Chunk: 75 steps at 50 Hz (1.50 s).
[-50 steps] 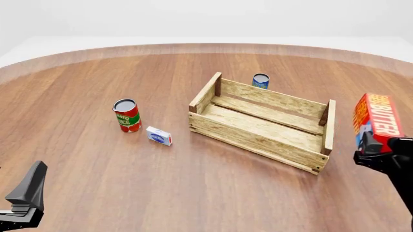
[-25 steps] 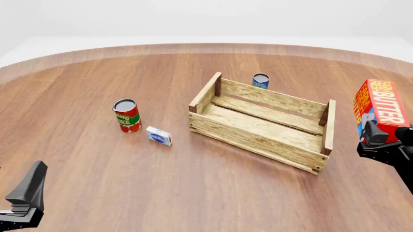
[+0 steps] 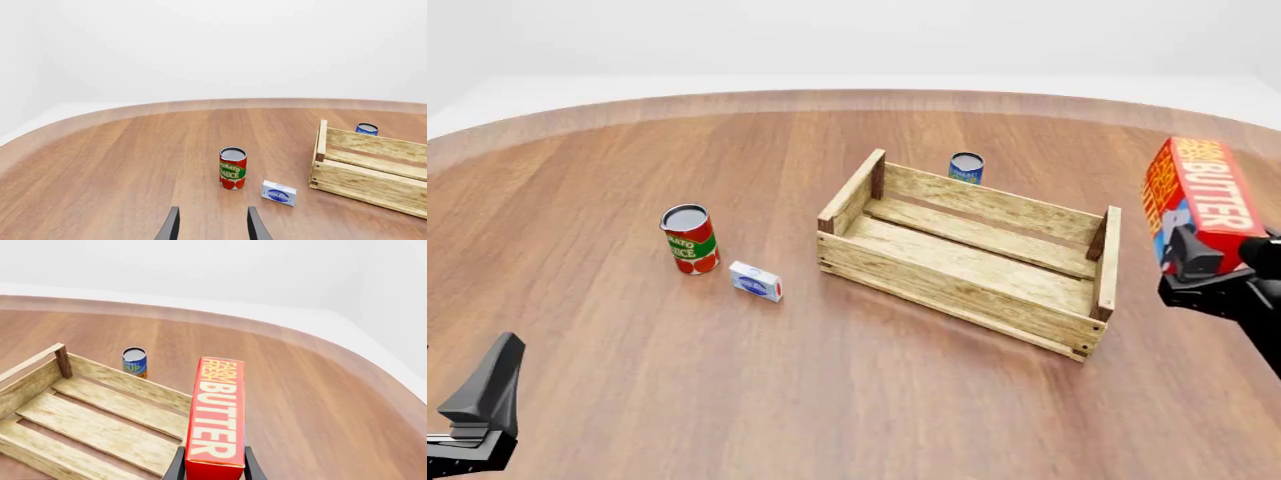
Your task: Pick up the butter and put it in the tray.
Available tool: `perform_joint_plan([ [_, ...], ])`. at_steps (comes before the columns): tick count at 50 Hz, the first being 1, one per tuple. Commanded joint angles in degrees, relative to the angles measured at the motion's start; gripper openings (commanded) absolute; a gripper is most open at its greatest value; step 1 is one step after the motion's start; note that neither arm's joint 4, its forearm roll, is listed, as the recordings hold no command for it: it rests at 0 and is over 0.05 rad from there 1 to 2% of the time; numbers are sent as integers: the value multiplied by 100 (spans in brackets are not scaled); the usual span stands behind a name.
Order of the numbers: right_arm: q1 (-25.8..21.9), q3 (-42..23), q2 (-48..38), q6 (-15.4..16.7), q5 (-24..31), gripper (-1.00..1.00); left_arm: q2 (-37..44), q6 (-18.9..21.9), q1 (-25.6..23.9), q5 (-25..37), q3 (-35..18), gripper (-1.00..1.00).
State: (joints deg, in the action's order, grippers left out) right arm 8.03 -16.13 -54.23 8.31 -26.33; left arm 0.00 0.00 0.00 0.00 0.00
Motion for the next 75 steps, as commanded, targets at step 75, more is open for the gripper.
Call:
perform_joint_plan([
  [75,-1807,-1240,-1610,152,-453,-100,0,0,0,0,0,100],
])
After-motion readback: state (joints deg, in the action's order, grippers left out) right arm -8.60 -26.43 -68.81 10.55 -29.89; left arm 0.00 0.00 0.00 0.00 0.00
